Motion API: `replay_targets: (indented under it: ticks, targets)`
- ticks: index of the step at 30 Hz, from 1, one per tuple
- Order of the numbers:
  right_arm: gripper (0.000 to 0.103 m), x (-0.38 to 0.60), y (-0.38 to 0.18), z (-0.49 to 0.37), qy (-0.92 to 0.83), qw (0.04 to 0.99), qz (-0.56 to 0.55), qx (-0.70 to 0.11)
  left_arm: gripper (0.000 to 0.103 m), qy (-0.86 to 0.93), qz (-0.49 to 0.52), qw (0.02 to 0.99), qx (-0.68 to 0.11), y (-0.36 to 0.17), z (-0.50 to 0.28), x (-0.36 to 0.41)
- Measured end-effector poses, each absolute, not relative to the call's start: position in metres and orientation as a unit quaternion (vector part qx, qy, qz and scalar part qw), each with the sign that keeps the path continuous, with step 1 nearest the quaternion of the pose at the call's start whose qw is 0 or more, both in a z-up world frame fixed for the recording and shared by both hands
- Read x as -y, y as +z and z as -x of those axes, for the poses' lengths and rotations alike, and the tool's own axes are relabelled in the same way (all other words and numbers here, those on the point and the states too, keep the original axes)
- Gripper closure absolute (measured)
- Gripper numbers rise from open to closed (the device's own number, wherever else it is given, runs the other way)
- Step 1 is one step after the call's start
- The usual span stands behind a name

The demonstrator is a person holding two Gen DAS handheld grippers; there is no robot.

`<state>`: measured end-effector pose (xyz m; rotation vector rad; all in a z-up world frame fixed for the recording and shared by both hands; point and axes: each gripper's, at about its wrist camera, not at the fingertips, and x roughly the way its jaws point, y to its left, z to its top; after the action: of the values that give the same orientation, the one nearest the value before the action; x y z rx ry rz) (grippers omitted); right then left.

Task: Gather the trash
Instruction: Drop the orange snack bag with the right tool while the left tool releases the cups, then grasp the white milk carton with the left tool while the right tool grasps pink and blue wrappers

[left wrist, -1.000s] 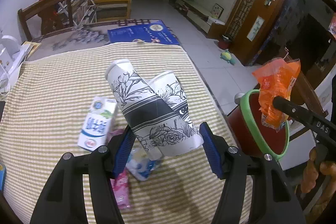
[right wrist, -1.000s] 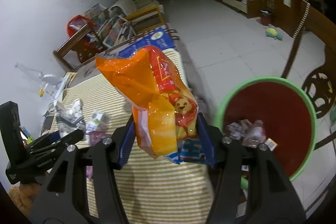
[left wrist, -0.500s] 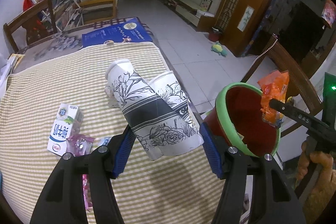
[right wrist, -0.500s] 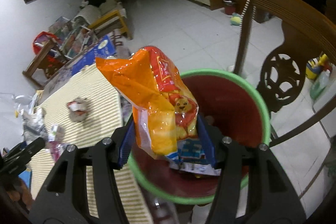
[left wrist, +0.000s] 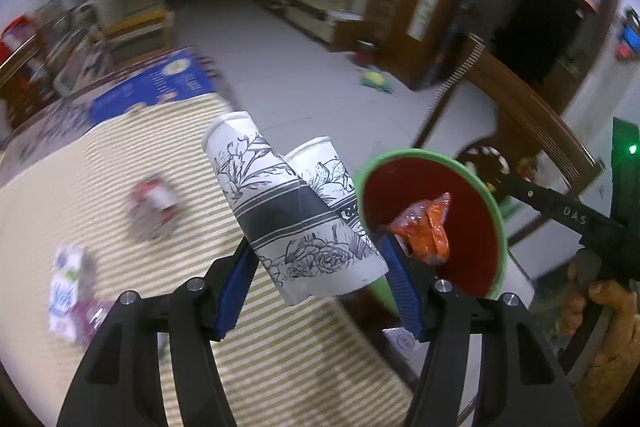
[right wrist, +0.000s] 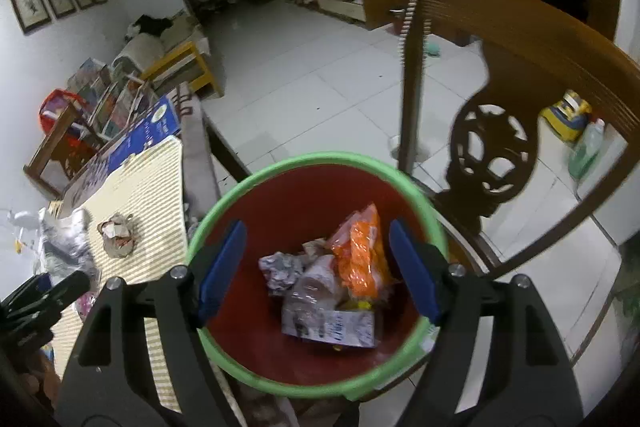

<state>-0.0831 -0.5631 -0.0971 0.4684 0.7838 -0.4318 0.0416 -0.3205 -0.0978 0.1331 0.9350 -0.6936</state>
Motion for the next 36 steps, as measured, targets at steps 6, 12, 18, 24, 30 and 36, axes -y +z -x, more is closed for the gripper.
replay_targets:
  ticks: [6,12,18,24,30,36]
  targets:
    - [0.031,0.586,-0.090,0.117,-0.256,0.866,-0.240,-0.356,0.045,-0.397,-0.087,0.799,-0.443,-0.101,-0.040,0.379]
    - [0.031,0.602,-0.091,0.148,-0.297,0.851,-0.259,-0.348,0.053,-0.438,-0.120,0.776,-0.438,-0.108,-0.035,0.429]
    - [0.031,0.602,-0.093,0.159,-0.307,0.845,-0.269,-0.345,0.040,-0.444,-0.118,0.774,-0.436,-0.104,-0.037,0.435]
    - [0.029,0.584,-0.092,0.137,-0.274,0.857,-0.259,-0.352,0.032,-0.402,-0.085,0.797,-0.443,-0.104,-0.046,0.384]
    - [0.029,0.557,-0.089,0.104,-0.228,0.871,-0.240,-0.362,0.032,-0.289,-0.054,0.842,-0.452,-0.111,-0.074,0.287]
    - [0.029,0.515,-0.095,0.074,-0.177,0.880,-0.225,-0.380,0.032,-0.129,-0.038,0.867,-0.479,-0.134,-0.115,0.169]
